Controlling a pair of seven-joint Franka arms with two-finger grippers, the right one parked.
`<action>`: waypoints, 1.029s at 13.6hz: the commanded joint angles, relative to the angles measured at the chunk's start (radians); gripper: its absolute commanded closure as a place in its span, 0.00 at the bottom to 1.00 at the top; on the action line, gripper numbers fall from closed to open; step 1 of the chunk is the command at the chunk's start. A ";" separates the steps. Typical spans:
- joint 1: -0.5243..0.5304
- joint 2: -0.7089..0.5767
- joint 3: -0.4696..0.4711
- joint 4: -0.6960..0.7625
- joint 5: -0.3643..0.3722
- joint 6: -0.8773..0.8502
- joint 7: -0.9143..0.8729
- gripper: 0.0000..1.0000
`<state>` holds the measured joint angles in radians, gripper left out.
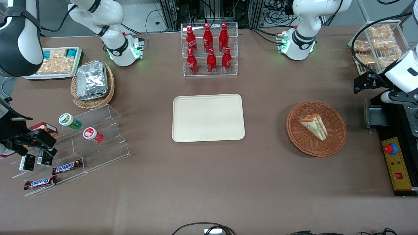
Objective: Place sandwich from basket to tray
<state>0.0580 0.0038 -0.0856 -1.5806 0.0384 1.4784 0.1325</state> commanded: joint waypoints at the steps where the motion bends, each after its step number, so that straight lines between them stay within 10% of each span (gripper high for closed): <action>1: -0.010 -0.021 0.014 -0.016 -0.017 -0.020 -0.019 0.00; 14: -0.012 0.013 0.049 -0.395 0.003 0.448 -0.269 0.00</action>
<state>0.0582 0.0436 -0.0429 -1.8899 0.0376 1.8396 -0.0538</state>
